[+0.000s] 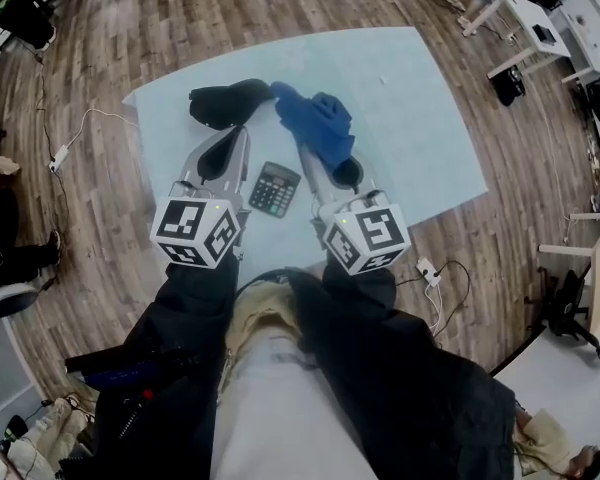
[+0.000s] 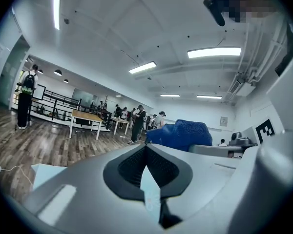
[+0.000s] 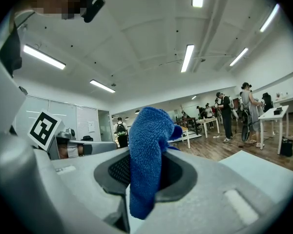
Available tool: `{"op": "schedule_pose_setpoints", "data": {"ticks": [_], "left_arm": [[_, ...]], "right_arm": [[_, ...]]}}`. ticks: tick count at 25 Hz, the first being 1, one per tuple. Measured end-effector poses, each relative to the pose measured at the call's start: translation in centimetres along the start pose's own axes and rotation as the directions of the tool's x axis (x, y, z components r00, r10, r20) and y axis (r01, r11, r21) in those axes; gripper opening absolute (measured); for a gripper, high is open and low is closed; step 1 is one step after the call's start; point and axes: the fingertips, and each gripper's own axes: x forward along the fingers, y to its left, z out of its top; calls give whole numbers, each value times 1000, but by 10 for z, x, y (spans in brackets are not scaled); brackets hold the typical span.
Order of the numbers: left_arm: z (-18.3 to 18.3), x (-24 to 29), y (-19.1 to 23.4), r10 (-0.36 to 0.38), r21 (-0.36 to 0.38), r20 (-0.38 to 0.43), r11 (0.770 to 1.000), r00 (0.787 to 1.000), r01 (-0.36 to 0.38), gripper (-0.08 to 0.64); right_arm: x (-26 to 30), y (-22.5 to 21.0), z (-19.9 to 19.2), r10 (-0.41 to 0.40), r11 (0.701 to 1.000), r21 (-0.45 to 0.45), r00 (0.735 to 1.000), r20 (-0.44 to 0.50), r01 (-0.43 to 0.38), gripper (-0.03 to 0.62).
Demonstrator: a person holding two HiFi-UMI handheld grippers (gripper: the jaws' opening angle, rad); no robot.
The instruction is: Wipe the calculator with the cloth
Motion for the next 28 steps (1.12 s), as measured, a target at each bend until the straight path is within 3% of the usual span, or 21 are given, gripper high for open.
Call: {"op": "schedule_pose_setpoints", "data": {"ticks": [11,28], "left_arm": [[6,-1,-16,-45,8,20,999,999,45,-5],[-4,0,-11,-30,10,9,1000,1000,29,-5]], "right_arm": [[-11,11,15,20,999,-32,999,41,-18,92],[-17,1,13,-32,997,-68,998,50,35,87]]}}
